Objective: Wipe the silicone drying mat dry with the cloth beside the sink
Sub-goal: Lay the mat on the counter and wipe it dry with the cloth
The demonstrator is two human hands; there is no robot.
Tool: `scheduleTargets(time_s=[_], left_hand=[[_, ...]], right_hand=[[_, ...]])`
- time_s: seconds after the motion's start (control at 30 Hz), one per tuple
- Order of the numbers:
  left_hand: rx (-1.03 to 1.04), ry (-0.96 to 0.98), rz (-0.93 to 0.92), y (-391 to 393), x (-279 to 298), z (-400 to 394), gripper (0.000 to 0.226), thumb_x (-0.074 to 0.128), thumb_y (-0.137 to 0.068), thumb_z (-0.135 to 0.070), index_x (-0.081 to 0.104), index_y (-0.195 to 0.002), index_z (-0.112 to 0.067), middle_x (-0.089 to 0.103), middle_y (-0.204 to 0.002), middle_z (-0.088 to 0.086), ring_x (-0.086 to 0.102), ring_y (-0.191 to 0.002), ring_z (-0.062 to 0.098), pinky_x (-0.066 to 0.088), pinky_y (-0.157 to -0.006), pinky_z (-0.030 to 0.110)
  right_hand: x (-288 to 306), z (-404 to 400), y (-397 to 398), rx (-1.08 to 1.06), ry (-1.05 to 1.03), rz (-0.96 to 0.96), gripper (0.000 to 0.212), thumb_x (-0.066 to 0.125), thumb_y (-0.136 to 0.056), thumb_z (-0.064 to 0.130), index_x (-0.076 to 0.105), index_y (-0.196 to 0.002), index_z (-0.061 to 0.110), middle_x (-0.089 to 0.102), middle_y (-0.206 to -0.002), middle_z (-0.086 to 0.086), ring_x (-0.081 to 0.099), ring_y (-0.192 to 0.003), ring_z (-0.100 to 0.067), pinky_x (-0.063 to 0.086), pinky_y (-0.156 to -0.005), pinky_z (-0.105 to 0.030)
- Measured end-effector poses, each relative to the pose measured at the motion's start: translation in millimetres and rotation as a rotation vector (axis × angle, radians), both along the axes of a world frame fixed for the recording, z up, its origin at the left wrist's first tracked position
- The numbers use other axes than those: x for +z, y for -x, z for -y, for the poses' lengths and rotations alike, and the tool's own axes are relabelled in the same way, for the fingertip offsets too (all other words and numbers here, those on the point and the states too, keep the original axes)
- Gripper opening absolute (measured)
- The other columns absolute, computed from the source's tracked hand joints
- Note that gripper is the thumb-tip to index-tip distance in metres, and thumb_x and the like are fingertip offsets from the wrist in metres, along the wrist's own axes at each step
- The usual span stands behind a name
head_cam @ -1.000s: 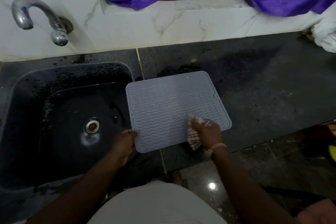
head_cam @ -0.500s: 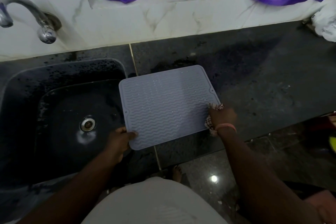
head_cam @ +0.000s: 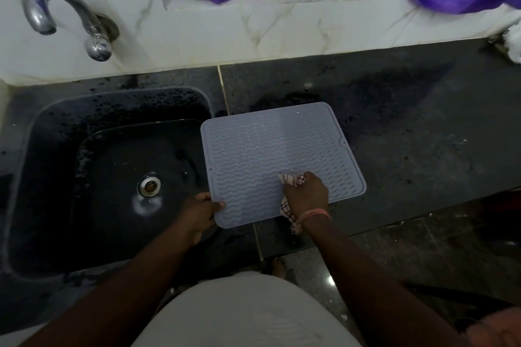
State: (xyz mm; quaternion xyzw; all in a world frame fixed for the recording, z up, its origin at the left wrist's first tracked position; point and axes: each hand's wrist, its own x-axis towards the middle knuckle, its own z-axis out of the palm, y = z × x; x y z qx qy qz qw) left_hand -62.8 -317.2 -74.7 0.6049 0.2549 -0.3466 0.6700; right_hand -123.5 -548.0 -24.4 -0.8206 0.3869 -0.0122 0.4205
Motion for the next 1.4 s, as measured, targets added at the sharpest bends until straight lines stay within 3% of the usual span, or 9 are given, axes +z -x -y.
scheduleTargets(time_s=[0.17, 0.43, 0.73, 0.83, 0.93, 1.03, 1.2, 1.33, 1.4], left_hand=[[-0.064, 0.046, -0.019, 0.4, 2.8, -9.4, 0.027, 0.061, -0.095, -0.001, 0.062, -0.123, -0.003, 0.070, -0.119, 0.013, 0.068, -0.104, 0.026, 0.058, -0.075, 0.031], [-0.119, 0.088, -0.013, -0.1, 9.7, -12.4, 0.029, 0.045, -0.102, 0.001, 0.063, -0.125, -0.003, 0.072, -0.117, 0.013, 0.070, -0.101, 0.025, 0.060, -0.081, 0.032], [-0.135, 0.143, -0.012, 0.9, 12.9, -11.9, 0.030, 0.044, -0.100, 0.004, 0.065, -0.120, 0.004, 0.072, -0.116, 0.022, 0.070, -0.107, 0.033, 0.059, -0.089, 0.039], [-0.095, 0.137, -0.018, 2.0, 10.6, -11.4, 0.030, 0.041, -0.100, 0.007, 0.066, -0.116, 0.003, 0.072, -0.112, 0.022, 0.073, -0.095, 0.028, 0.061, -0.082, 0.035], [-0.099, 0.111, -0.026, 1.2, 9.4, -10.8, 0.035, 0.039, -0.100, 0.008, 0.063, -0.123, -0.002, 0.072, -0.114, 0.019, 0.071, -0.099, 0.028, 0.060, -0.084, 0.035], [-0.120, 0.096, -0.033, -0.5, 11.2, -8.5, 0.033, 0.044, -0.099, 0.004, 0.063, -0.124, -0.005, 0.072, -0.118, 0.015, 0.069, -0.106, 0.028, 0.061, -0.082, 0.033], [-0.047, 0.119, -0.003, 1.0, 15.6, 0.6, 0.023, 0.062, -0.093, 0.000, 0.067, -0.115, -0.007, 0.076, -0.103, 0.006, 0.072, -0.091, 0.020, 0.061, -0.065, 0.026], [-0.034, 0.162, 0.013, 2.1, 12.4, 3.7, 0.031, 0.066, -0.089, 0.003, 0.066, -0.120, -0.001, 0.074, -0.113, 0.013, 0.074, -0.094, 0.023, 0.062, -0.068, 0.028], [-0.014, 0.149, 0.022, 2.9, 6.6, 5.1, 0.037, 0.068, -0.087, 0.005, 0.064, -0.124, 0.001, 0.072, -0.117, 0.015, 0.073, -0.098, 0.026, 0.062, -0.069, 0.029]], right_hand=[[-4.7, -35.9, -5.3, 0.044, -0.058, 0.023, 0.022, 0.076, -0.079, 0.024, 0.067, -0.092, 0.009, 0.071, -0.094, -0.001, 0.066, -0.086, -0.013, 0.054, -0.078, -0.023], [-3.7, -83.0, -11.2, 0.147, -0.122, 0.008, 0.019, 0.075, -0.080, 0.021, 0.068, -0.094, 0.010, 0.068, -0.092, 0.008, 0.062, -0.082, -0.005, 0.041, -0.063, -0.003], [-5.1, -121.4, -14.0, 0.268, -0.185, -0.030, 0.022, 0.076, -0.079, 0.031, 0.065, -0.083, 0.013, 0.062, -0.074, 0.008, 0.058, -0.066, -0.005, 0.038, -0.050, -0.007], [-9.6, -120.7, -15.0, 0.226, -0.351, -0.055, 0.024, 0.079, -0.073, 0.032, 0.070, -0.086, 0.014, 0.071, -0.080, 0.005, 0.067, -0.075, -0.010, 0.051, -0.062, -0.016], [-10.9, -96.8, -13.8, 0.125, -0.592, -0.039, 0.042, 0.083, -0.062, 0.035, 0.077, -0.098, 0.015, 0.077, -0.090, 0.003, 0.074, -0.087, -0.014, 0.060, -0.085, -0.038], [-3.2, -56.1, -3.3, 0.042, -0.685, 0.073, 0.029, 0.081, -0.074, 0.025, 0.077, -0.101, 0.014, 0.078, -0.094, -0.002, 0.074, -0.088, -0.019, 0.060, -0.085, -0.044], [17.9, 52.9, 17.2, -0.185, -0.242, 0.115, 0.030, 0.080, -0.080, 0.036, 0.074, -0.084, 0.007, 0.076, -0.080, -0.008, 0.074, -0.077, -0.023, 0.061, -0.073, -0.038], [27.9, 113.0, 20.5, -0.216, 0.208, -0.055, 0.028, 0.075, -0.083, 0.025, 0.073, -0.094, -0.001, 0.074, -0.097, -0.021, 0.070, -0.093, -0.035, 0.052, -0.078, -0.033], [26.1, 121.3, 20.0, -0.153, 0.271, -0.108, 0.032, 0.071, -0.087, 0.031, 0.074, -0.095, 0.000, 0.073, -0.099, -0.022, 0.070, -0.095, -0.037, 0.053, -0.080, -0.036]])
